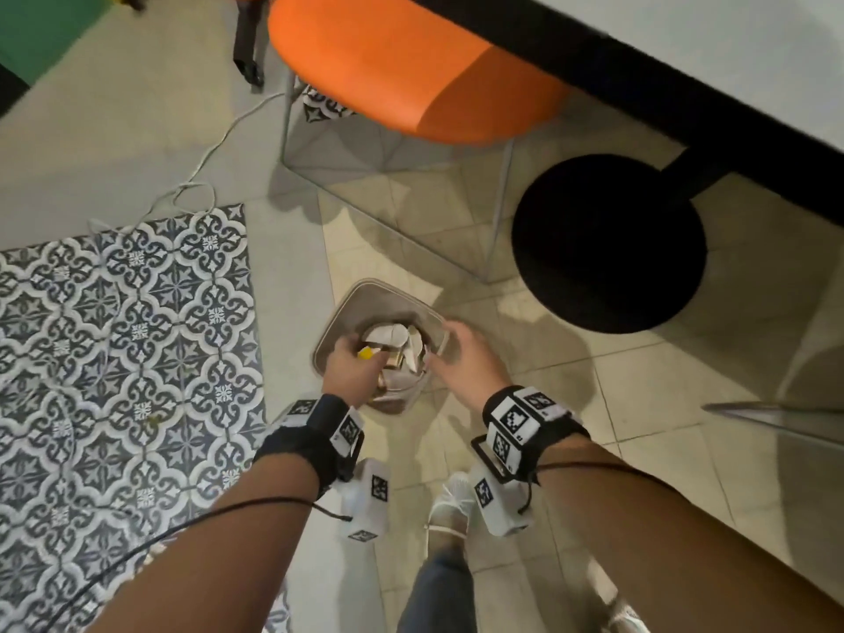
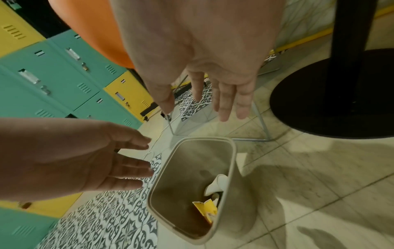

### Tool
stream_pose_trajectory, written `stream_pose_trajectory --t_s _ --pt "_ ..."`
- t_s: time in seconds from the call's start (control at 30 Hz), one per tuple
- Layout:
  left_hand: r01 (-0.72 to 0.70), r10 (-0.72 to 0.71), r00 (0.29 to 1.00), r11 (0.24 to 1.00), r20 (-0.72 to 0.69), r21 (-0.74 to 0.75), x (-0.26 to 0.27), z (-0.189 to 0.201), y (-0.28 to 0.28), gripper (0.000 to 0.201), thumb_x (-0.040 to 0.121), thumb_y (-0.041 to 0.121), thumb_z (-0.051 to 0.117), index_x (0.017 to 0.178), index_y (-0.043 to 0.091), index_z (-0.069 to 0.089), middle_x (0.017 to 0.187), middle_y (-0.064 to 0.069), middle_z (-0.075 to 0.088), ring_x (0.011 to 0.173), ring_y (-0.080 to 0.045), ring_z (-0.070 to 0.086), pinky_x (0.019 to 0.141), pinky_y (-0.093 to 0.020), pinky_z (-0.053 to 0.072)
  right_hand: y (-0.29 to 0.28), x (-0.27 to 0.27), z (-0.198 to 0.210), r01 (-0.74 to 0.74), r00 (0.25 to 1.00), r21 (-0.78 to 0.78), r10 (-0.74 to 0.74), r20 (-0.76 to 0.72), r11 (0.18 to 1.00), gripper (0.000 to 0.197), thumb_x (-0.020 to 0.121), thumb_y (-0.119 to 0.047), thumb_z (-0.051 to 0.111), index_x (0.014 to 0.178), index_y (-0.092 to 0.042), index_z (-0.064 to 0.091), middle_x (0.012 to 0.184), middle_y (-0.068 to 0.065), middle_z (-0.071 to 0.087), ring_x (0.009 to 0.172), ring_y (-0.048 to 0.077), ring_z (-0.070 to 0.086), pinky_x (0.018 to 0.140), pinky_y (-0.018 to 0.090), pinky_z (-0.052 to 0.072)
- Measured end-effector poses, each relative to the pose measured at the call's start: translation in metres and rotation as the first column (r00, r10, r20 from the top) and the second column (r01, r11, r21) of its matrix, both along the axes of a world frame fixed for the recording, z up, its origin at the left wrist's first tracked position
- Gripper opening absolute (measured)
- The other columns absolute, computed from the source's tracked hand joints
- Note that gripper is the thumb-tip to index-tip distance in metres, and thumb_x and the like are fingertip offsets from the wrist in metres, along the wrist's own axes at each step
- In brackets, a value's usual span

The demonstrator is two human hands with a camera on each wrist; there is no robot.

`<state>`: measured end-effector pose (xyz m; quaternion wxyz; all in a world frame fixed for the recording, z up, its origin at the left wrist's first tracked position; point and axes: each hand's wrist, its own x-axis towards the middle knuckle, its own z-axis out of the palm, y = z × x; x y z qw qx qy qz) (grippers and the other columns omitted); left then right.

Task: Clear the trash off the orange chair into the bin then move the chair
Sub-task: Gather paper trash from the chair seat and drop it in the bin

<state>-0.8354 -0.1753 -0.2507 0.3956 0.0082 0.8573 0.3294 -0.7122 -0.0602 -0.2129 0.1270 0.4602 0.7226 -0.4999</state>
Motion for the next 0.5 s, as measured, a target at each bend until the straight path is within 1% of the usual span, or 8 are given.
stream_pose_trajectory --t_s 0.03,0.1,0.17,0.27,0.33,0.37,0.43,0.5 --pt "0.016 -0.016 1.000 1.000 -0.017 0.017 0.009 0.010 0.006 0.055 0.081 0.018 0.066 0.130 0.003 0.045 0.124 -0.017 0.057 0.111 -0.030 0.056 0.095 -0.036 0.047 0.006 0.013 0.006 0.027 1.000 0.009 -0.027 -0.001 1.000 0.055 0.087 -0.033 0.061 0.138 -0.023 0.041 0.140 0.007 0.046 0.124 0.026 0.049 0.102 0.040 0.042" --pt "0.090 -0.088 0.995 0.995 -0.050 0.052 0.030 0.029 0.025 0.047 0.084 0.015 0.062 0.128 0.006 0.046 0.116 -0.013 0.057 0.101 -0.025 0.055 0.090 -0.030 0.044 0.016 0.041 0.018 0.107 0.994 0.028 -0.106 -0.038 0.994 0.048 0.089 -0.031 0.060 0.134 -0.025 0.046 0.137 0.005 0.047 0.119 0.023 0.052 0.099 0.036 0.044" --pt "0.186 -0.180 0.982 0.977 -0.059 0.101 0.059 0.047 0.048 0.040 0.086 0.014 0.060 0.124 0.009 0.049 0.107 -0.009 0.058 0.096 -0.024 0.056 0.086 -0.030 0.043 0.026 0.073 0.028 0.207 0.975 0.020 -0.204 -0.091 0.978 0.040 0.089 -0.029 0.060 0.128 -0.024 0.052 0.133 0.003 0.052 0.113 0.019 0.056 0.096 0.032 0.046" --pt "0.404 -0.395 0.915 0.894 -0.084 0.195 0.119 0.070 0.091 0.028 0.088 0.012 0.058 0.115 0.008 0.058 0.103 -0.011 0.063 0.094 -0.024 0.059 0.085 -0.031 0.045 0.042 0.134 0.048 0.336 0.930 -0.011 -0.333 -0.155 0.942 0.030 0.090 -0.019 0.060 0.119 -0.016 0.060 0.119 0.006 0.063 0.105 0.019 0.061 0.094 0.032 0.048" --pt "0.567 -0.564 0.821 0.789 -0.084 0.236 0.170 0.085 0.118 0.022 0.090 0.014 0.056 0.111 0.013 0.061 0.099 -0.008 0.065 0.091 -0.021 0.061 0.081 -0.029 0.048 0.051 0.182 0.061 0.449 0.875 -0.017 -0.443 -0.193 0.893 0.022 0.089 -0.013 0.059 0.111 -0.012 0.064 0.108 0.006 0.067 0.099 0.020 0.063 0.092 0.031 0.050" --pt "0.644 -0.644 0.759 0.722 -0.095 0.252 0.198 0.093 0.132 0.021 0.090 0.016 0.055 0.110 0.016 0.062 0.096 -0.004 0.064 0.089 -0.019 0.061 0.076 -0.025 0.048 0.056 0.209 0.069 0.510 0.838 -0.019 -0.501 -0.217 0.860 0.019 0.089 -0.011 0.059 0.107 -0.013 0.066 0.103 0.004 0.068 0.096 0.020 0.064 0.089 0.028 0.050" --pt "0.768 -0.767 0.627 0.581 -0.134 0.267 0.259 0.109 0.156 0.022 0.091 0.015 0.054 0.110 0.017 0.064 0.094 0.002 0.062 0.085 -0.014 0.060 0.068 -0.018 0.044 0.063 0.270 0.084 0.605 0.772 -0.001 -0.587 -0.242 0.796 0.015 0.090 -0.010 0.059 0.102 -0.015 0.068 0.098 0.001 0.068 0.093 0.019 0.064 0.088 0.029 0.051" --pt "0.844 -0.843 0.507 0.443 -0.180 0.303 0.322 0.122 0.177 0.022 0.090 0.010 0.053 0.108 0.014 0.065 0.096 0.000 0.064 0.087 -0.016 0.061 0.073 -0.020 0.044 0.070 0.338 0.097 0.677 0.718 0.046 -0.645 -0.262 0.734 0.016 0.090 -0.012 0.059 0.095 -0.023 0.069 0.093 -0.002 0.069 0.090 0.019 0.064 0.088 0.035 0.052"
